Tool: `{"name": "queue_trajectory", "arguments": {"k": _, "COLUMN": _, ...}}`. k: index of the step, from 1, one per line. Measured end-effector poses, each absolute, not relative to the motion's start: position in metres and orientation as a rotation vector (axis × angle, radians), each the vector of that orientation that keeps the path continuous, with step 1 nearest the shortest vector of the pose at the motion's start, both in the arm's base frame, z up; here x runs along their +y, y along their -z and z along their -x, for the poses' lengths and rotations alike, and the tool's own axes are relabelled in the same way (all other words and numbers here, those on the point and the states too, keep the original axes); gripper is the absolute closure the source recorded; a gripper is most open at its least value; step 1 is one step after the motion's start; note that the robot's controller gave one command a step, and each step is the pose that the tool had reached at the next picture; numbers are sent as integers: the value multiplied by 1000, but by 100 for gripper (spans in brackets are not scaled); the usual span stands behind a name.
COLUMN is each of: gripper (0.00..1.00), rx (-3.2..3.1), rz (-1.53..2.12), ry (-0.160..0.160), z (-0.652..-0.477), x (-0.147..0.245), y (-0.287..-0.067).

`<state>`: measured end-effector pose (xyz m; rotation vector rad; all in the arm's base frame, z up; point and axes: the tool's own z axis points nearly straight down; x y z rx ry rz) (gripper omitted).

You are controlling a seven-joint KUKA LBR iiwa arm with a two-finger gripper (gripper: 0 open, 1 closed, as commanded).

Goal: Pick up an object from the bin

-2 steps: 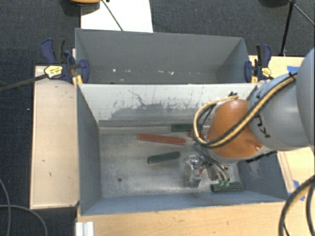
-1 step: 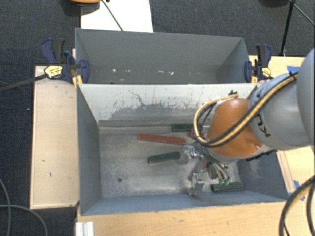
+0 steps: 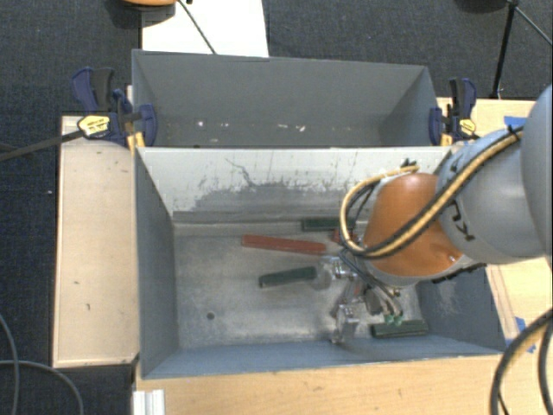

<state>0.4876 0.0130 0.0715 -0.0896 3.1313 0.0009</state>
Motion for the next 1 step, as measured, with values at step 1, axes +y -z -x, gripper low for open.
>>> {"name": "queue_trajectory", "arguments": {"k": 1, "gripper": 0, "rx": 3138, "rz": 208, "ry": -1, "z": -507, "x": 7, "y": -115}}
